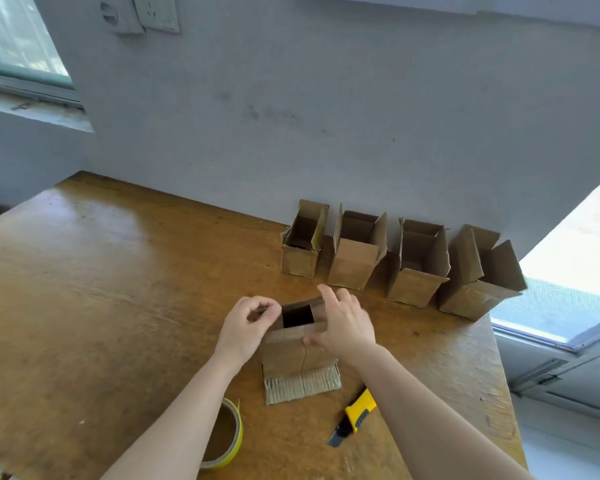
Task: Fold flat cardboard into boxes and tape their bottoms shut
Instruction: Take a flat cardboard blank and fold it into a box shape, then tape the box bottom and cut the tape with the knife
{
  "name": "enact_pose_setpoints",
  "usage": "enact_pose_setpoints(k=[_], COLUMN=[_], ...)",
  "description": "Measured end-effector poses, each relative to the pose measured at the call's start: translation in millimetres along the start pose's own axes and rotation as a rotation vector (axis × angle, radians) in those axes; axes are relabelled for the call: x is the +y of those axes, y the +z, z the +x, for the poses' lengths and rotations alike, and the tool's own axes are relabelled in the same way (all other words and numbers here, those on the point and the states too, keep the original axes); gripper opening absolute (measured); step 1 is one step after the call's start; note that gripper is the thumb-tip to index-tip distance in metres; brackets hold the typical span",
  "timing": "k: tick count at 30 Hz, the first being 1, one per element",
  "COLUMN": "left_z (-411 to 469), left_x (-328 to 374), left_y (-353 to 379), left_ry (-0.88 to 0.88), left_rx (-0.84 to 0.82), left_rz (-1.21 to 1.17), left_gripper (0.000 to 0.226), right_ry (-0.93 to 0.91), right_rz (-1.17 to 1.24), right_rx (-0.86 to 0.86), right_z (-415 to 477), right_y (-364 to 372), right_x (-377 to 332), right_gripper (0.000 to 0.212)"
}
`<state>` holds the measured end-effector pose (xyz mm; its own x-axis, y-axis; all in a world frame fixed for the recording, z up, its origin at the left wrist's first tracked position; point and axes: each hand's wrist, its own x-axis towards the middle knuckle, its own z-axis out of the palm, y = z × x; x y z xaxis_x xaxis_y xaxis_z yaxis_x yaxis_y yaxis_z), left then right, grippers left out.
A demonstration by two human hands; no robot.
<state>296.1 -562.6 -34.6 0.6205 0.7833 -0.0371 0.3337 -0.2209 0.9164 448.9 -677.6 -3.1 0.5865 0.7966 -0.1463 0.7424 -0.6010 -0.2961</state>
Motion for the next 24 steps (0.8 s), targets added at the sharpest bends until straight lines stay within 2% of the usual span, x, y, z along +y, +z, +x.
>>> enact_pose_setpoints(k=[3,5,8,11,13,15,16,18,19,20,21,24], left_z=[-6,-9,-10,-10,-16,-25,-30,-41,-47,-53,-58,-65], left_x=[-16,-24,-25,-26,-28,-38,-44,-55,-60,-64,-69,-70], left_y=[-4,-2,0,-5,-11,-19,-24,-33,-36,-38,-39,-39], left_ry=[0.121,0.191,0.209,0.161,0.104,-0.050,-0.172,-0.424,-0.482,-0.485,-0.460,-0.340], left_rx=[-0.056,-0.026,-0.013,-0.060,0.001,0.046,-0.021,-0.343,-0.476,-0.538,-0.525,-0.370], left_rz=[0.235,0.368,0.393,0.362,0.326,0.317,0.391,0.694,0.802,0.848,0.844,0.699], left_gripper=[0.016,0.019,0.019,0.023,0.031,0.044,0.047,0.055,0.056,0.054,0.050,0.041], right_ry=[-0.049,-0.147,-0.266,-0.291,-0.329,-0.352,-0.354,-0.348,-0.345,-0.343,-0.340,-0.325], right_rz=[-0.199,-0.145,-0.015,-0.042,-0.119,-0.168,-0.175,-0.163,-0.153,-0.143,-0.131,-0.075], right_rx=[0.144,0.133,0.041,0.054,0.017,-0.009,-0.005,0.020,0.035,0.046,0.051,0.038], right_z=[0,0,-8,-11,-13,-16,-17,-20,-20,-20,-19,-16], right_y=[3,10,24,28,27,28,30,33,34,34,35,35], right_x=[1,1,-5,-5,-5,-7,-8,-12,-14,-14,-15,-13], right_gripper=[0.063,0.048,0.033,0.036,0.043,0.050,0.052,0.052,0.052,0.052,0.052,0.052])
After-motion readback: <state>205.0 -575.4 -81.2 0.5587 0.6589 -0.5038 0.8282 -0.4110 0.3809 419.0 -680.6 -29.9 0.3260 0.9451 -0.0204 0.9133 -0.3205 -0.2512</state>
